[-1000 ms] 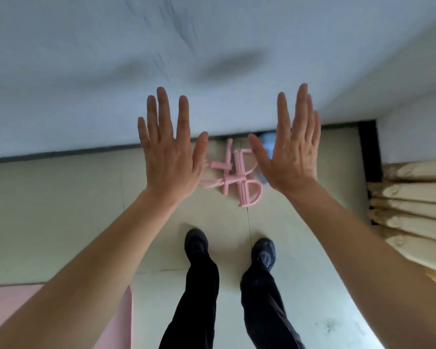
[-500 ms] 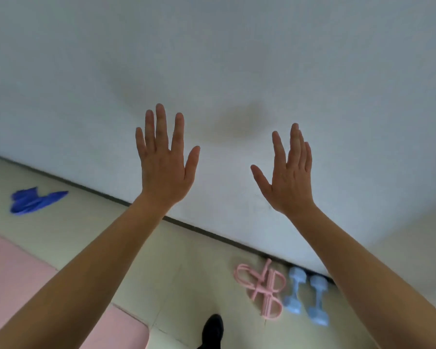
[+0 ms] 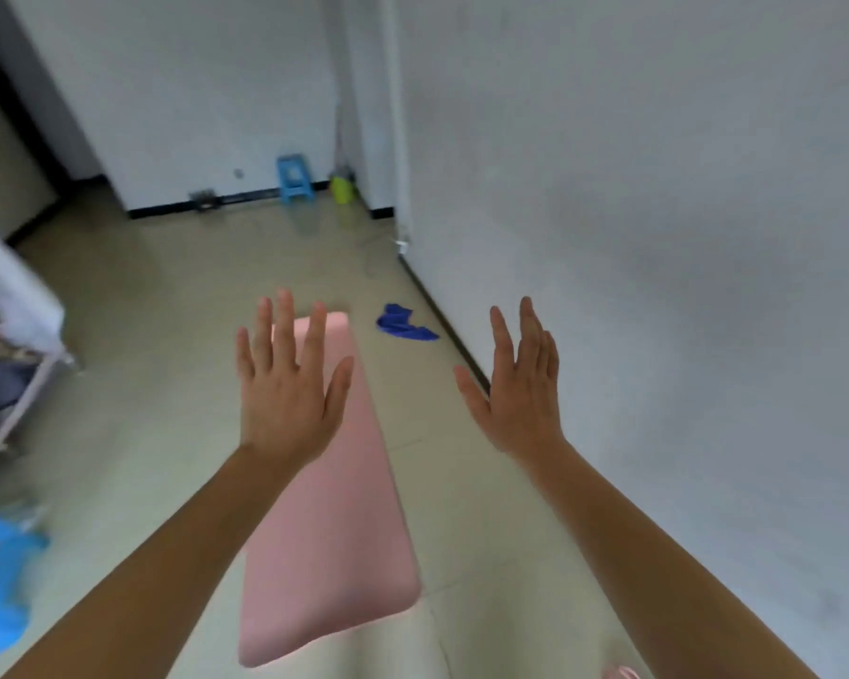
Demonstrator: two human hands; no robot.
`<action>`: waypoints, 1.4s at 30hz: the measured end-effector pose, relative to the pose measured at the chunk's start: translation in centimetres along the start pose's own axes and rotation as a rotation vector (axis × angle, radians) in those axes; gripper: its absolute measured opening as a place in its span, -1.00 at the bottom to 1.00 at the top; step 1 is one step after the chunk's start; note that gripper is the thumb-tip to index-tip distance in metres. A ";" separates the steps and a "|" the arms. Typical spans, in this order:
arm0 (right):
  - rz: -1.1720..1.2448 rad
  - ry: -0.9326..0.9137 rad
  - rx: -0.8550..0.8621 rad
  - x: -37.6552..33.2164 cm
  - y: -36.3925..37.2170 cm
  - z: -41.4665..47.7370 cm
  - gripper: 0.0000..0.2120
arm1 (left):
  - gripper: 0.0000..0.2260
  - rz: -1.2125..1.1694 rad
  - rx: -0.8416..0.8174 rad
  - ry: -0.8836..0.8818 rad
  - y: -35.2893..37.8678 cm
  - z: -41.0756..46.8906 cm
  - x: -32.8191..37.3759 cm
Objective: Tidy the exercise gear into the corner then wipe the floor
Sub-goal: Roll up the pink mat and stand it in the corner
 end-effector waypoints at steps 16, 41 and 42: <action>0.176 -0.280 -0.240 -45.1 34.0 5.1 -0.30 | -0.41 0.260 -0.082 -0.402 -1.8 -13.3 -51.3; 0.163 -0.204 -0.305 -55.1 82.3 37.5 -0.30 | -0.42 0.239 -0.002 -0.231 31.4 18.5 -91.1; 0.154 -0.221 -0.312 -55.7 84.6 38.8 -0.31 | -0.42 0.241 -0.003 -0.237 33.1 19.8 -93.0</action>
Point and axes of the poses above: each hand's wrist, its own z-axis towards the middle knuckle, its own y-axis out of the palm, x = y × z, the point moved 6 cm from there along z, towards the middle knuckle, and after that the axes turned 13 degrees about z, right-handed, at the moved point
